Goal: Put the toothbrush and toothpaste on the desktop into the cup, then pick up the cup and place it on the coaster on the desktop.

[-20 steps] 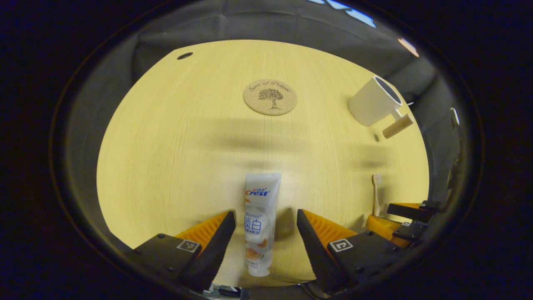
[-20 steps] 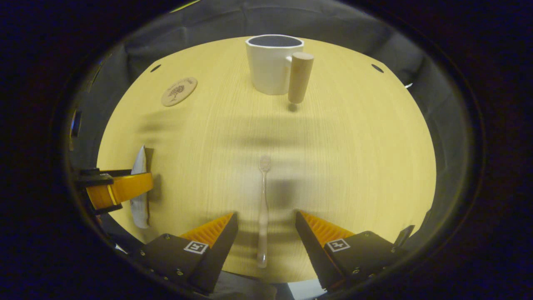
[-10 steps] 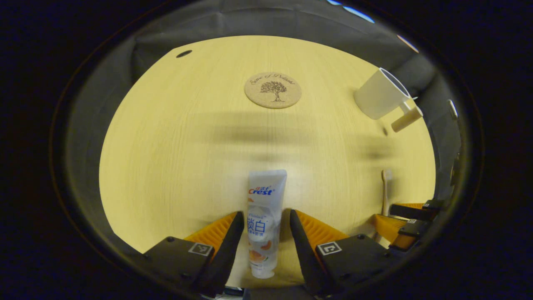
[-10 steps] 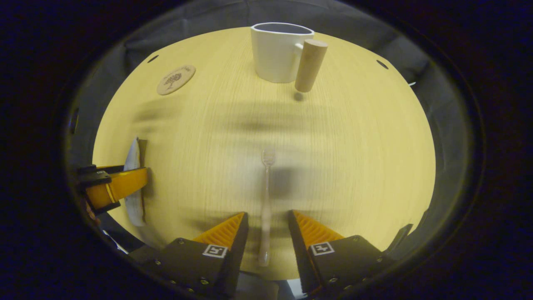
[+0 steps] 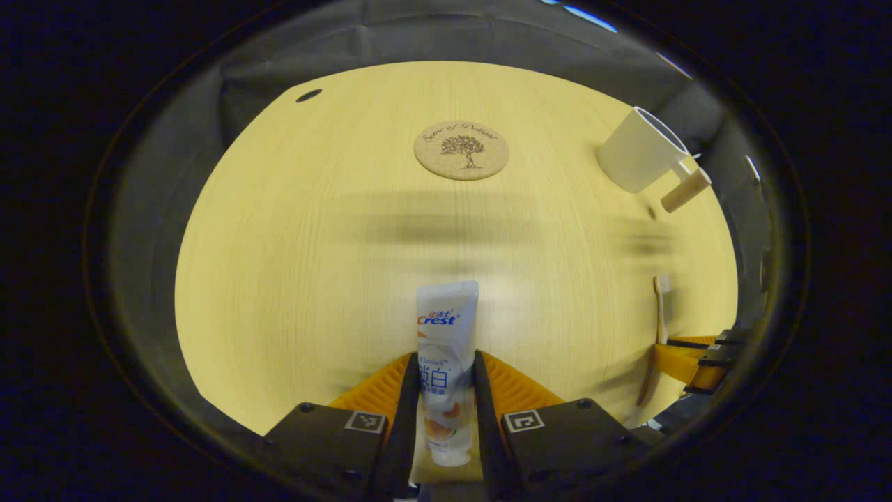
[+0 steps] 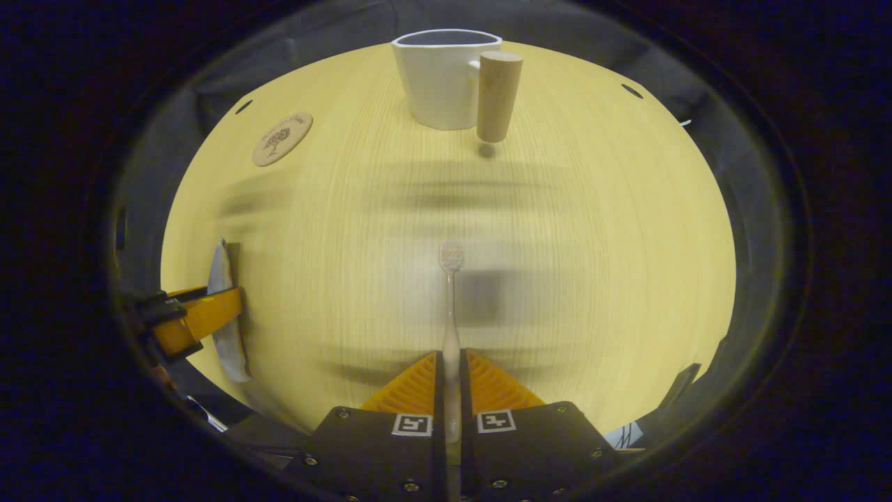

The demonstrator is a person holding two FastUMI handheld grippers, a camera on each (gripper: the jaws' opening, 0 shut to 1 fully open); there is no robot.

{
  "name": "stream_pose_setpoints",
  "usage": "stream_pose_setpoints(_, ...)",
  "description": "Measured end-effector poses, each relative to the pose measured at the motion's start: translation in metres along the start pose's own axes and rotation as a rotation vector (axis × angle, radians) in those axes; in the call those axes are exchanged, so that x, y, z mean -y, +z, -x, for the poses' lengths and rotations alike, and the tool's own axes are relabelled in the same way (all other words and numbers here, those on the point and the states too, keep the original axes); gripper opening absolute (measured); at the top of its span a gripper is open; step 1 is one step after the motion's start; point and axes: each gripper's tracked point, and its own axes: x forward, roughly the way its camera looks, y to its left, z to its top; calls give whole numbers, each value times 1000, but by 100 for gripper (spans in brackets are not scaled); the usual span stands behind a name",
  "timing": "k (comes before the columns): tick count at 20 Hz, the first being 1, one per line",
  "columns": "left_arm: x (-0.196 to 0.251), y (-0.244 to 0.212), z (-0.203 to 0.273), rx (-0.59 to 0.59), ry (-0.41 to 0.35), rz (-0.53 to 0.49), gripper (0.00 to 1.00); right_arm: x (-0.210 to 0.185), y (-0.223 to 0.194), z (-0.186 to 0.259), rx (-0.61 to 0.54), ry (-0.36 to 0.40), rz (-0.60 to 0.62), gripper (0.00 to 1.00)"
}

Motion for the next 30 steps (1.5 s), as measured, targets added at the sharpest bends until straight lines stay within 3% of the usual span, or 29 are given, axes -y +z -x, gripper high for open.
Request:
stream_pose_setpoints(2,-1,1,0,10,-4,13,46,-1,0,0,17,17,-16,6)
stream_pose_setpoints(4,-2,2,2,25,-12,22,44,0,1,1,30,24,-4,6)
stream_pose_setpoints(5,-1,2,1,32,-20,27,39,0,2,0,39,23,4,6)
stream_pose_setpoints(9,-9,5,8,76,-29,69,39,-4,5,7,95,60,-19,6)
stream_pose_setpoints(20,-1,55,62,337,-60,97,38,-13,46,69,424,187,-74,5)
stream_pose_setpoints(21,1,59,65,355,-61,111,27,-15,52,71,459,206,-74,5)
stream_pose_setpoints(24,6,63,73,393,-94,144,27,-22,69,89,537,257,-75,5)
stream_pose_setpoints(30,12,93,96,489,-95,185,27,-19,118,138,718,281,-51,5)
